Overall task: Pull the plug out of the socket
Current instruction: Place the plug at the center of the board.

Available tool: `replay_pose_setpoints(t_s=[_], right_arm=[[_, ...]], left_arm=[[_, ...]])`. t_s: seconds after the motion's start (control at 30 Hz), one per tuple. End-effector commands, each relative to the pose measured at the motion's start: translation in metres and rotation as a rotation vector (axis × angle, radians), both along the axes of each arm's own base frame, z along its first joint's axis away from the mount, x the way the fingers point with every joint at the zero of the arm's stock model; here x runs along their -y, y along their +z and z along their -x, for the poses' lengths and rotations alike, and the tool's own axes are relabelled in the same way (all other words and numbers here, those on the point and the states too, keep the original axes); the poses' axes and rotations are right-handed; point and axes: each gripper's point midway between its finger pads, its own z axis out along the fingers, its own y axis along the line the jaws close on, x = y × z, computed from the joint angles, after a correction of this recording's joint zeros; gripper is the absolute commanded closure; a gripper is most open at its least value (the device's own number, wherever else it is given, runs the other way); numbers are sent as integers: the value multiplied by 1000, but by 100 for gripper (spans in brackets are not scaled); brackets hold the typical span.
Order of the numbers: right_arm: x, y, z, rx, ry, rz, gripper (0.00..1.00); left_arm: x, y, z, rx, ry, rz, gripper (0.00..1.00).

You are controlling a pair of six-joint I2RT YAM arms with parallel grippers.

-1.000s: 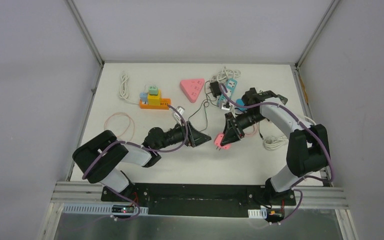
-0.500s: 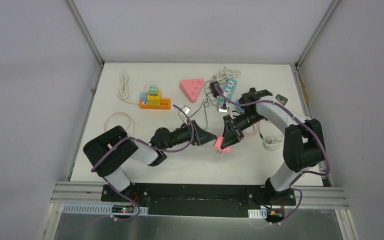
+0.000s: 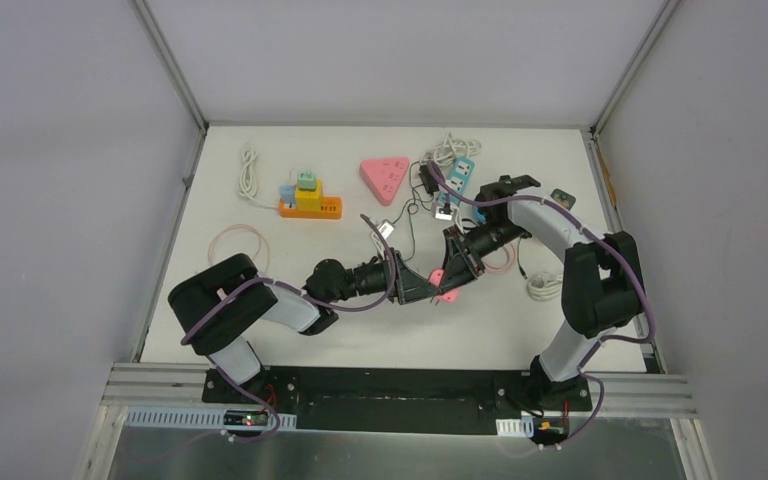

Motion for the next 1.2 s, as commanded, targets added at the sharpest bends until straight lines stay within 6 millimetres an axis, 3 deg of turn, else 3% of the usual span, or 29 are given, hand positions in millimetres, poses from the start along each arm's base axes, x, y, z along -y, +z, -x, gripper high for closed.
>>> replay_pose_setpoints(t_s=[0.0, 0.2, 0.33, 0.6, 1.17], right_arm=[[-10, 19, -7, 34, 1, -95, 100], [-10, 20, -6, 31, 6, -103, 100], [-10, 20, -4, 29, 9, -103, 100], [-9, 21, -1, 18, 24, -112, 100], [-8, 19, 0, 12, 34, -113, 100]], left_arm=[[-7, 16, 13, 87, -30, 41, 44], [-8, 12, 11, 80, -17, 35, 52], [-9, 16, 10, 83, -6, 43, 66], [-11, 18, 9, 82, 10, 50, 57], [-5, 21, 13, 52, -39, 59, 65]])
